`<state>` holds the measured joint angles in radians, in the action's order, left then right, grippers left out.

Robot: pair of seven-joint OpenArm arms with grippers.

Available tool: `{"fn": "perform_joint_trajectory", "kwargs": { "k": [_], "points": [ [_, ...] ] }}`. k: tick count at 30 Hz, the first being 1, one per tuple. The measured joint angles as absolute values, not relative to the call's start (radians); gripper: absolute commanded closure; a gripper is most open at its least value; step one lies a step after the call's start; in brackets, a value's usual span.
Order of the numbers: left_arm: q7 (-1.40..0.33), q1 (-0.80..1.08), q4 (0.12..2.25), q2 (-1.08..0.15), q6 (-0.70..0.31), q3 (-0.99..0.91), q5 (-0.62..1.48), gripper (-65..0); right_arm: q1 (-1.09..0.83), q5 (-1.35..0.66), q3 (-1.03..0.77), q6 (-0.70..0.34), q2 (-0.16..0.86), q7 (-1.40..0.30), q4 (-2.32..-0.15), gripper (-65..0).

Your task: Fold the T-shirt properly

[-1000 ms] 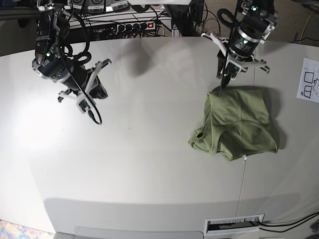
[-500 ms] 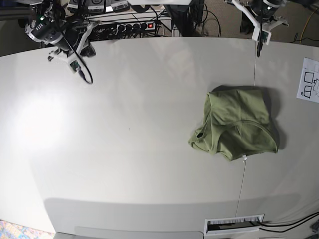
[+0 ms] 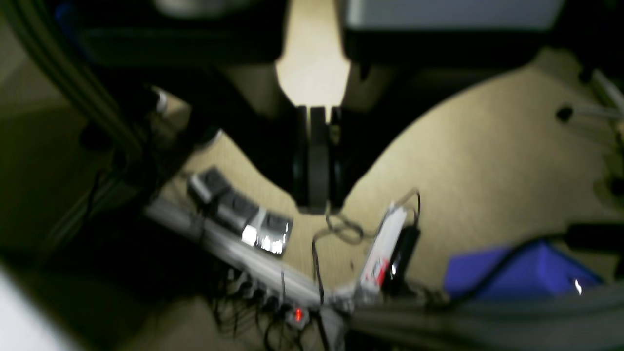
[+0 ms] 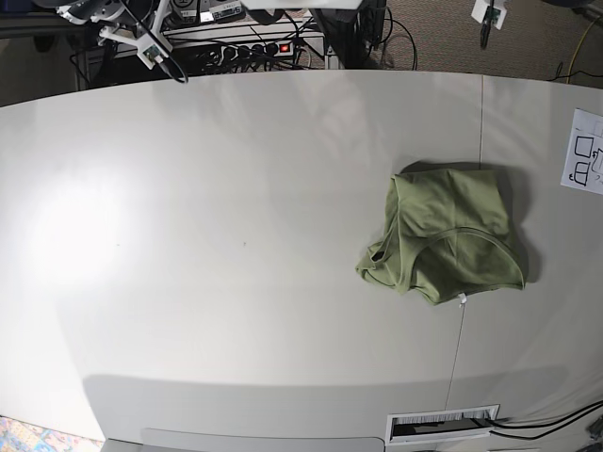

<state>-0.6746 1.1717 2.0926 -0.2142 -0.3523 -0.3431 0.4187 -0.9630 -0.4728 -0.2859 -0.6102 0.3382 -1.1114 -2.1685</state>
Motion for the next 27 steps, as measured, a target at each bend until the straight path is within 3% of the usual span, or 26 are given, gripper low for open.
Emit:
{"fn": "perform_joint_trajectory", "kwargs": {
  "k": [5,11,21,27],
  "points": [
    [-0.635,1.143,1.924,-0.214,-0.418,-0.335,0.482,-0.8,-1.046,-0.455,-0.286,-0.611,0.341,-1.058,-2.156,0.0],
    [-0.627,0.996,1.700,-0.213,-0.472,-0.325,0.516,-0.8,-1.027,-0.418,-0.281,-0.608,0.341,-0.942,-1.916,0.0],
    [-0.494,0.797,1.290,-0.212,-0.491,-0.272,0.448,-0.8,-0.762,-0.401,-0.263,-0.606,0.332,-0.889,-1.426,0.0],
    [-0.400,0.683,1.086,-0.212,-0.476,-0.204,0.377,-0.8,-0.599,-0.259,-0.107,-0.604,0.332,-0.722,-1.118,0.0]
  ]
}}
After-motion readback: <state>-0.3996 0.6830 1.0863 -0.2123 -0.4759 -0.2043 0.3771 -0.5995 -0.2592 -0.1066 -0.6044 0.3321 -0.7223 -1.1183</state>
